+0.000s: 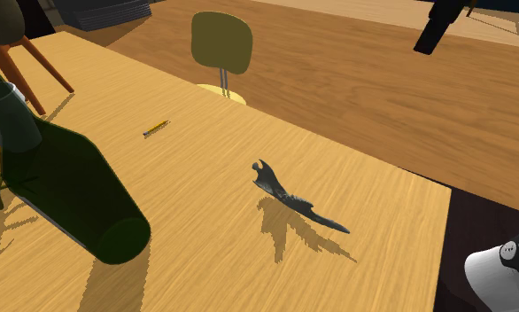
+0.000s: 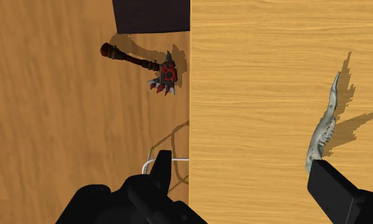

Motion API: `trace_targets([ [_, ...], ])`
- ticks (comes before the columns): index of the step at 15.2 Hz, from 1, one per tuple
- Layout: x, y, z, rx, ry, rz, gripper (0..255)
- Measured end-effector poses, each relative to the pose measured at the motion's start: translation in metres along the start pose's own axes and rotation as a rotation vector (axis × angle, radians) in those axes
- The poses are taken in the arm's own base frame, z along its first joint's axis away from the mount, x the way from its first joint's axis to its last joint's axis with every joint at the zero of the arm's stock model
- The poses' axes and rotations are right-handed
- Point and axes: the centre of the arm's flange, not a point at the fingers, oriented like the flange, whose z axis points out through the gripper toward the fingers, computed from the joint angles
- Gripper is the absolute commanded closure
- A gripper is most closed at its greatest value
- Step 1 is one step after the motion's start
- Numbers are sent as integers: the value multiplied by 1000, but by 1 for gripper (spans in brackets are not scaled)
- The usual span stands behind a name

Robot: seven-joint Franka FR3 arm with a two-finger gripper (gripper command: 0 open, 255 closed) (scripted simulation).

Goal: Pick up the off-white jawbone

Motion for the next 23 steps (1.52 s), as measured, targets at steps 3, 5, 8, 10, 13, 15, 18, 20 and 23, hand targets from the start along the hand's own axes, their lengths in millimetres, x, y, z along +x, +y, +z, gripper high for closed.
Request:
trace_targets([
  [3, 6, -11, 12, 3, -14, -1, 0],
  [5, 16, -26, 30, 7, -35, -1, 0],
  [8, 29, -49, 57, 15, -68, -2, 0],
  [10, 39, -63, 74, 20, -91, -2, 0],
  [13, 52, -87, 105, 27, -125, -3, 0],
  [15, 59, -108, 126, 32, -148, -4, 0],
  [18, 74, -134, 157, 40, -182, -4, 0],
  [20, 82, -148, 177, 45, -205, -5, 0],
  [23, 90, -174, 204, 52, -239, -5, 0],
])
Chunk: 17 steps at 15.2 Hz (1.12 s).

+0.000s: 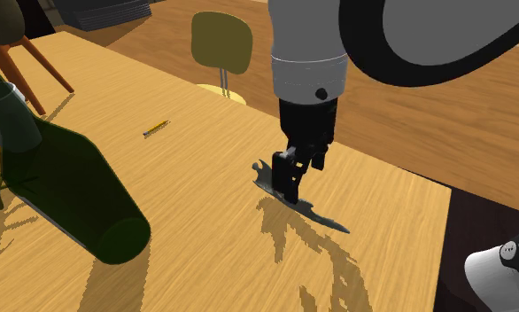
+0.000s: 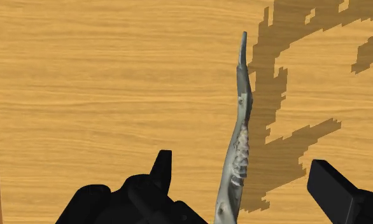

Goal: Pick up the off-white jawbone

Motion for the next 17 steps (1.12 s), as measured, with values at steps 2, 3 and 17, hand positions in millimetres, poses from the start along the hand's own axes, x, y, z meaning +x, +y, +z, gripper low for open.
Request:
trace_targets([
  [2, 5, -6, 15, 2, -9, 0, 0],
  [3, 6, -7, 21, 2, -11, 0, 0],
  [17, 12, -7, 50, 3, -12, 1, 255],
])
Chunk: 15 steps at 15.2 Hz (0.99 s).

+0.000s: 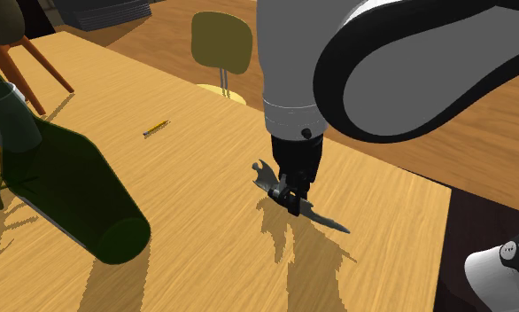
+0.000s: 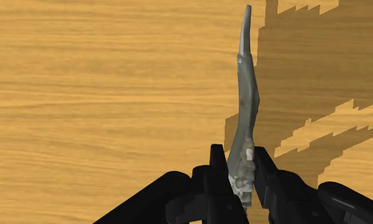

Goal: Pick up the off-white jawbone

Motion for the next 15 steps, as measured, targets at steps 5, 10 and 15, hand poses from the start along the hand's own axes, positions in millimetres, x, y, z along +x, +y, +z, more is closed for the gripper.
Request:
trace_targets([
  [5, -1, 0, -7, 0, 0, 0, 255],
  [10, -6, -1, -30, 0, 0, 0, 255],
  [15, -10, -4, -57, 0, 0, 0, 255],
])
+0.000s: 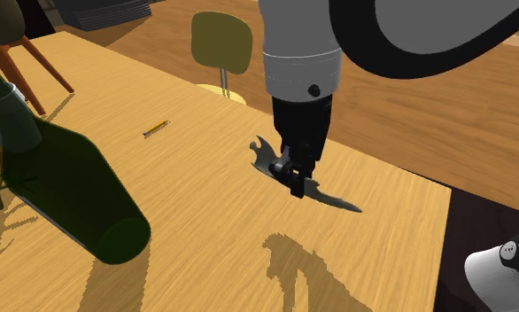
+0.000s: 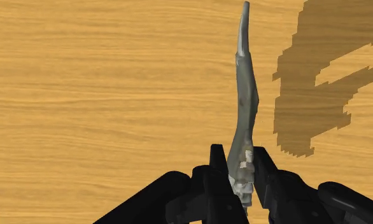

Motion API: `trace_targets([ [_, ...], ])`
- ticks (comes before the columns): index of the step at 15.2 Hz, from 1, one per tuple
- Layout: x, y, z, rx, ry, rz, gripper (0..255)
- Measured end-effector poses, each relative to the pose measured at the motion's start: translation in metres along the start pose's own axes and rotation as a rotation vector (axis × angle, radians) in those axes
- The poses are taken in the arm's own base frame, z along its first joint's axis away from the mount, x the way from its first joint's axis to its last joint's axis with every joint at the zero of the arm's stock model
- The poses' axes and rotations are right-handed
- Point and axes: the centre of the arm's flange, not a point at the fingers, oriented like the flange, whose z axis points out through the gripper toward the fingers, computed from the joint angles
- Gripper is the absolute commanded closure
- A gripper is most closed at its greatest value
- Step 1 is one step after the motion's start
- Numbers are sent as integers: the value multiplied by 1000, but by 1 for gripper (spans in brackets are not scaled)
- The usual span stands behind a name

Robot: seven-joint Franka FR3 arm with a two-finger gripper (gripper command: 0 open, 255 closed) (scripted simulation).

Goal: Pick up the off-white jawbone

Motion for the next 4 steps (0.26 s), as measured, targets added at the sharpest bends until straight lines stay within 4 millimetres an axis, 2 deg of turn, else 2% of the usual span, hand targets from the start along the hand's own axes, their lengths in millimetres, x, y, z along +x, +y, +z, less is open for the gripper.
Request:
trace_targets([
  [4, -3, -1, -18, 0, 0, 0, 255],
])
